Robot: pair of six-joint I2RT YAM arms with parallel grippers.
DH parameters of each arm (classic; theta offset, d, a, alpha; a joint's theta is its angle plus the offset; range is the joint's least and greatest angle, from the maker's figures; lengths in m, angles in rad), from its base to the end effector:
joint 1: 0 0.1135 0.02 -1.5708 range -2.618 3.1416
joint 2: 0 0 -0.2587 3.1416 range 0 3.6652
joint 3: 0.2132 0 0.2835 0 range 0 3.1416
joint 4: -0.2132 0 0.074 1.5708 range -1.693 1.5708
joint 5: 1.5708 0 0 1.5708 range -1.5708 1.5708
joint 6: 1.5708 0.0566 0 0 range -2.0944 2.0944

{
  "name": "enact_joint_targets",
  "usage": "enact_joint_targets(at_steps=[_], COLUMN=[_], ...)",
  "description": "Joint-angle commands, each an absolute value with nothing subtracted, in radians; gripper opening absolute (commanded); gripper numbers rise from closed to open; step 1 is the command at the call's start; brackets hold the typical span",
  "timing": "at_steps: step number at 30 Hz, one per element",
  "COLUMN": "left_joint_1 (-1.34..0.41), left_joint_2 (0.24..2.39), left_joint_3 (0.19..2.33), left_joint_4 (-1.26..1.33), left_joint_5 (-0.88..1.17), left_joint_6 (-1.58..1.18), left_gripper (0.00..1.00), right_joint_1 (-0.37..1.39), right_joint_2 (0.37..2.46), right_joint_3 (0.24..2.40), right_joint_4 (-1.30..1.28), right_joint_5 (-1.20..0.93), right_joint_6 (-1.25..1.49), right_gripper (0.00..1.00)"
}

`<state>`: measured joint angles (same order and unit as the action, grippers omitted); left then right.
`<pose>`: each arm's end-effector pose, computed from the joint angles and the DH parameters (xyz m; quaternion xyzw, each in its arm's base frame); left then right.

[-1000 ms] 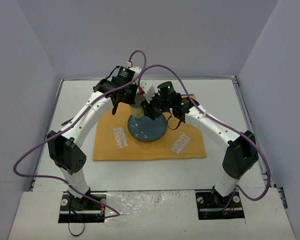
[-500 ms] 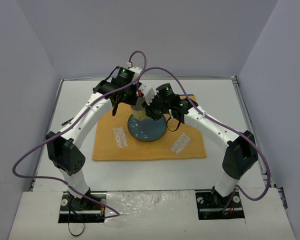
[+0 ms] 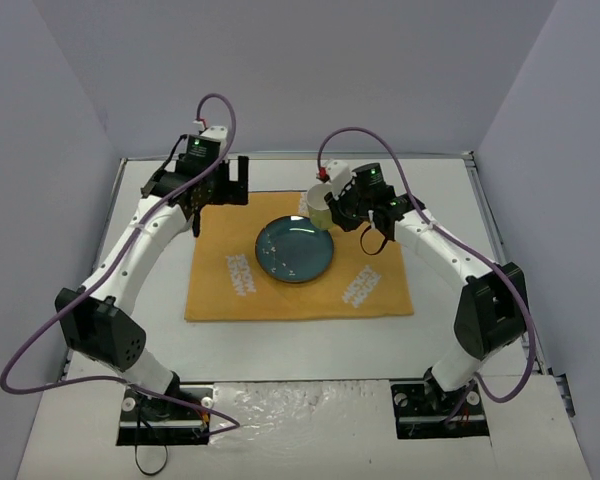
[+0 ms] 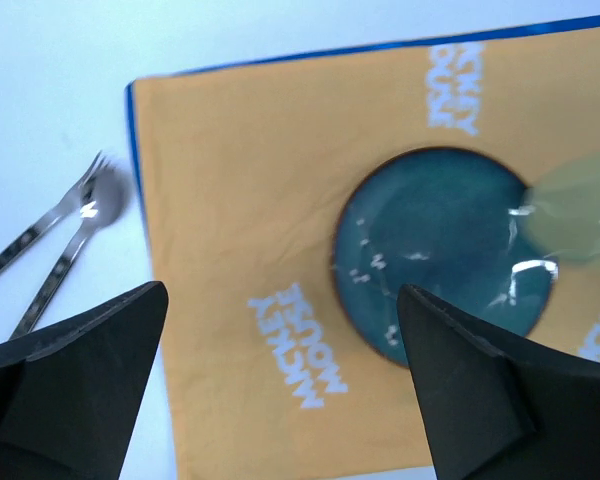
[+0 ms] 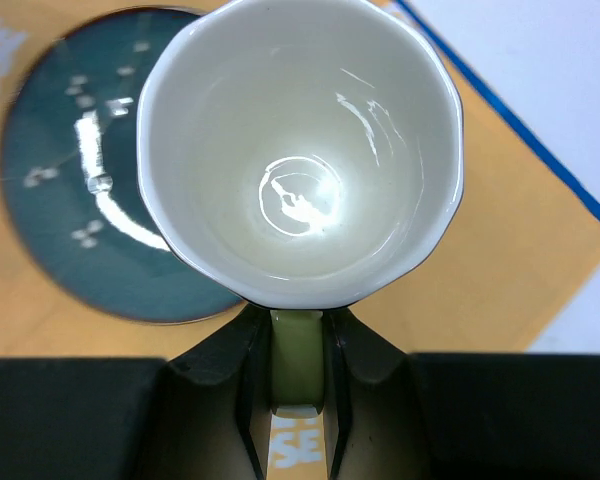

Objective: Set the dinner table for one person

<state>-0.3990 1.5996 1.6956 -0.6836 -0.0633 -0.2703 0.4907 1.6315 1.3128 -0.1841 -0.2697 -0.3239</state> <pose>0.3756 -0.1545 0.3860 0.0418 0.8803 -0.1286 0.4548 0.3724 0.2161 0.2799 -0.4007 0.7561 0.1573 0.4930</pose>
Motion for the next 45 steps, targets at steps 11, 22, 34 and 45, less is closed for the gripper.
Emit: enact_joint_targets(at_steps=[11, 22, 34, 45], left_joint_1=[-0.301, -0.299, -0.296, -0.296], left_joint_2=[1.35, 1.285, 1.296, 1.305], left_joint_3=[1.247, 1.042, 1.046, 1.045], left_joint_4=[-0.534, -0.398, -0.394, -0.394], left_joint_5=[-0.108, -0.151, -0.15, -0.143], left_joint_6=[-0.322, -0.337, -0.327, -0.326], left_gripper=[0.97, 0.97, 0.97, 0.97], right_joint_1=[0.125, 0.043, 0.032, 0.036], right_joint_2=[1.658, 1.772, 1.841, 1.89], right_joint_3=[1.305, 1.361, 1.413, 1.423], right_joint_4=[0.223, 0.224, 0.221, 0.222], right_joint_5=[-0.332, -0.392, -0.414, -0.429], right_joint_6=[-0.344, -0.36, -0.367, -0.372], right_gripper=[0.0, 0.0, 0.0, 0.0])
